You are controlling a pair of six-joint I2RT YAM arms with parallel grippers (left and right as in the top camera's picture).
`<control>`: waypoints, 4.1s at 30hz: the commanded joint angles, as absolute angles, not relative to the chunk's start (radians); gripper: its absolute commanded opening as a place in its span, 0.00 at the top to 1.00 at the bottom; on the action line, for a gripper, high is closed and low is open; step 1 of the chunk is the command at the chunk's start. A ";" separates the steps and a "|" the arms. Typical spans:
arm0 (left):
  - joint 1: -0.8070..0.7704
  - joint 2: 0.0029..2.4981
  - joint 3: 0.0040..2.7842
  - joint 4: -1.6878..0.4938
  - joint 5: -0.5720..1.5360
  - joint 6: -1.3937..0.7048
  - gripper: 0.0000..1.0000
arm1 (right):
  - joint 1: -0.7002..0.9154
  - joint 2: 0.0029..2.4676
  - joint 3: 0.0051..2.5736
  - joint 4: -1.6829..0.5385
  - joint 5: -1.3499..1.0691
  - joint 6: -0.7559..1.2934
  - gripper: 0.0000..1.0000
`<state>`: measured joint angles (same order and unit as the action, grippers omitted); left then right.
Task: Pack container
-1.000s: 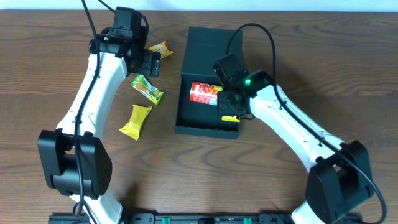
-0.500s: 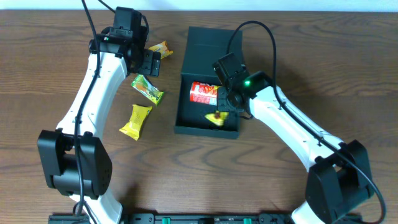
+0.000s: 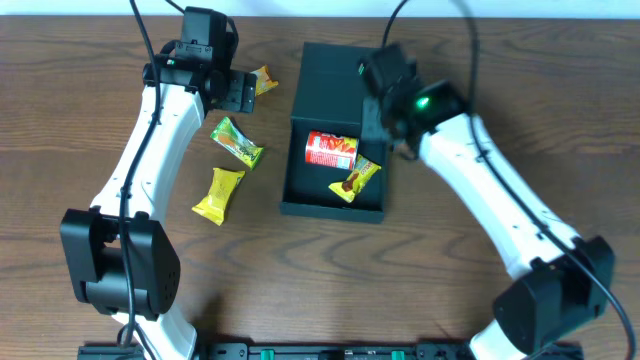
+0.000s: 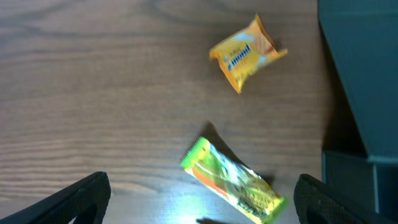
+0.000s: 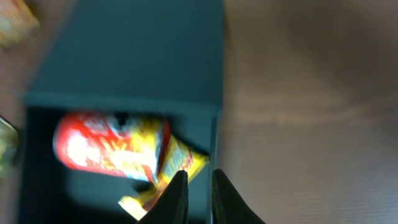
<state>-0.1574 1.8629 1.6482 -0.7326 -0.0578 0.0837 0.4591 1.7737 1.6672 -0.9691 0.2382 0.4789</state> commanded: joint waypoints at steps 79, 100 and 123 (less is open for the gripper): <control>-0.181 1.980 1.671 -0.390 0.082 0.493 0.05 | 0.359 1.769 1.853 -1.189 0.229 0.370 0.31; -0.190 1.964 1.671 -0.572 0.208 -0.181 0.05 | 0.359 1.769 1.853 -1.255 0.202 0.400 0.01; -0.198 2.160 1.673 -0.378 0.035 -0.090 0.04 | 0.359 1.769 1.853 -1.166 0.202 0.411 0.01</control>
